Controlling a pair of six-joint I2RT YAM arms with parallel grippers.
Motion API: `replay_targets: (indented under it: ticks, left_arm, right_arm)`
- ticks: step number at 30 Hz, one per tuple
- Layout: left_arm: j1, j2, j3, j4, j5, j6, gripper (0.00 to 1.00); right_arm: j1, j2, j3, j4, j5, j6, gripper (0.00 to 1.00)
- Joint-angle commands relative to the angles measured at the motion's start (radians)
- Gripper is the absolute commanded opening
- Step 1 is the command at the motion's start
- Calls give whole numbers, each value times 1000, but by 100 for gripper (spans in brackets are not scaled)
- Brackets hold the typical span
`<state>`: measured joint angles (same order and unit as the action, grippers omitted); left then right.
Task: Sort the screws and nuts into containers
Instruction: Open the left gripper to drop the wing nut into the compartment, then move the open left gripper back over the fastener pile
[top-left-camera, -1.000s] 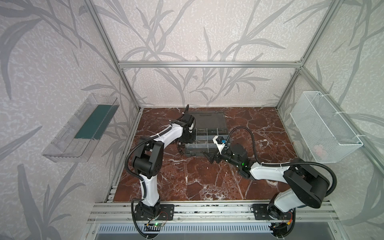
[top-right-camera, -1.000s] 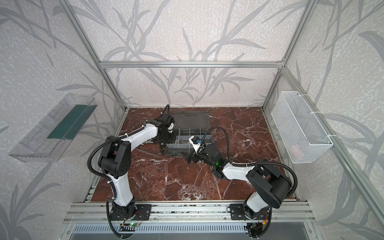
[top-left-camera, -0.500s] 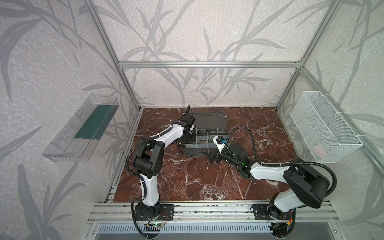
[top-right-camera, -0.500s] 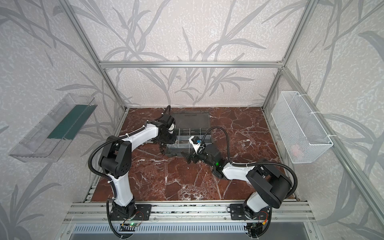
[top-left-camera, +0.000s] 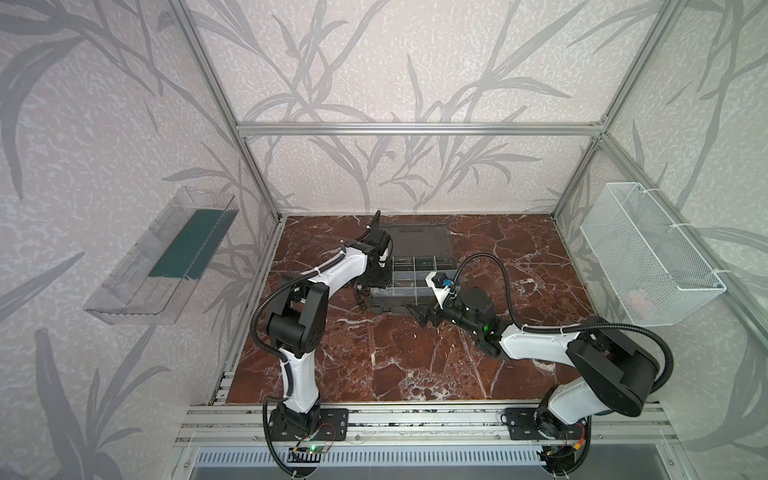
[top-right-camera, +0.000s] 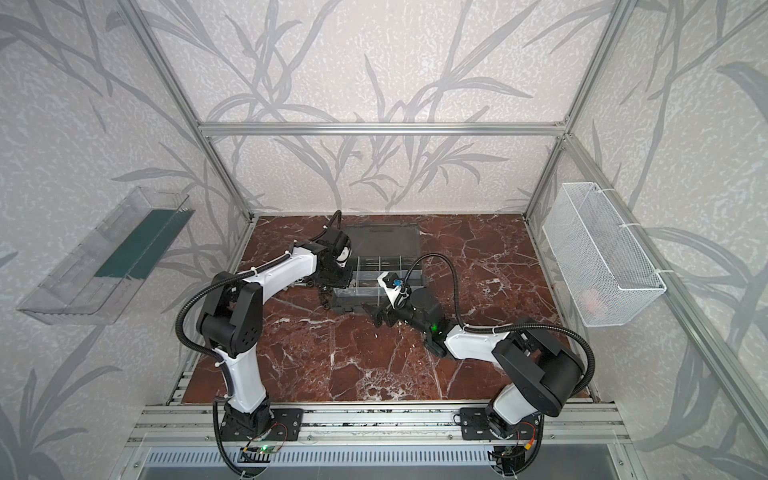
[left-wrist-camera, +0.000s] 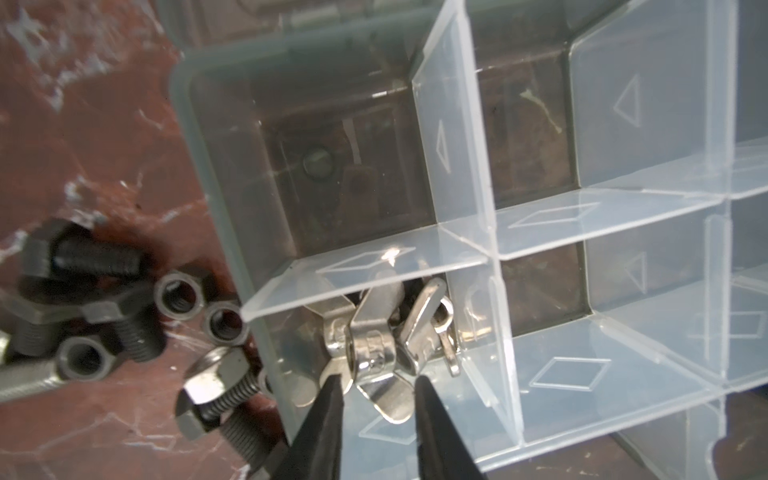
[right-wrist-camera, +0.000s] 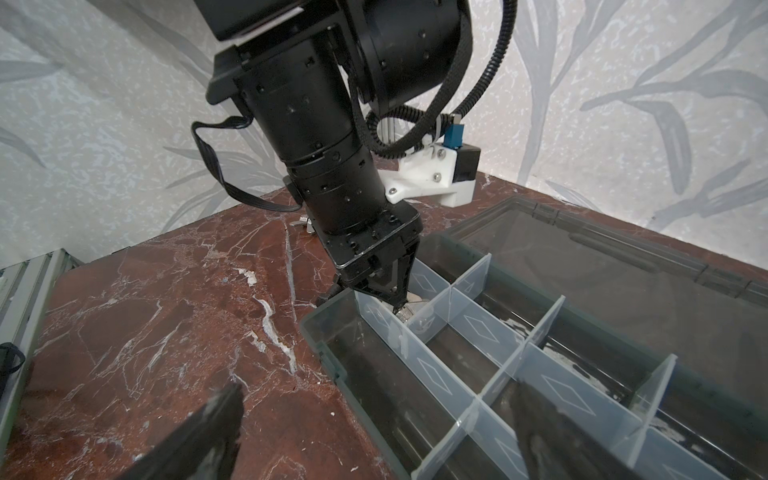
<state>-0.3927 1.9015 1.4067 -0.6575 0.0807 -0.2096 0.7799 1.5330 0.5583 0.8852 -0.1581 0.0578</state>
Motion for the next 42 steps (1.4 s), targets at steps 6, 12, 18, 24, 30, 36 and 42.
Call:
replay_targets:
  ticks: [6, 12, 18, 24, 30, 36, 42]
  left_arm:
    - [5, -183, -77, 76, -169, 4, 43]
    - [113, -264, -125, 86, -234, -26, 58]
    - [306, -234, -78, -35, -149, -120, 71]
    - [409, -97, -47, -107, -118, -153, 75]
    - [496, -15, -69, -78, -73, -174, 66]
    - [562, 7, -81, -34, -38, -180, 58]
    - [578, 26, -101, -8, -35, -183, 51]
  right_arm:
    - [7, 4, 27, 6, 2, -1, 99]
    - [7, -6, 22, 5, 10, -5, 99]
    - [8, -23, 17, 6, 10, -2, 99]
    - [8, -30, 16, 9, 4, 5, 99]
    - [8, -29, 16, 9, 5, 4, 99]
    - [8, -26, 18, 3, 9, 2, 99]
    - [7, -10, 23, 9, -1, 9, 99]
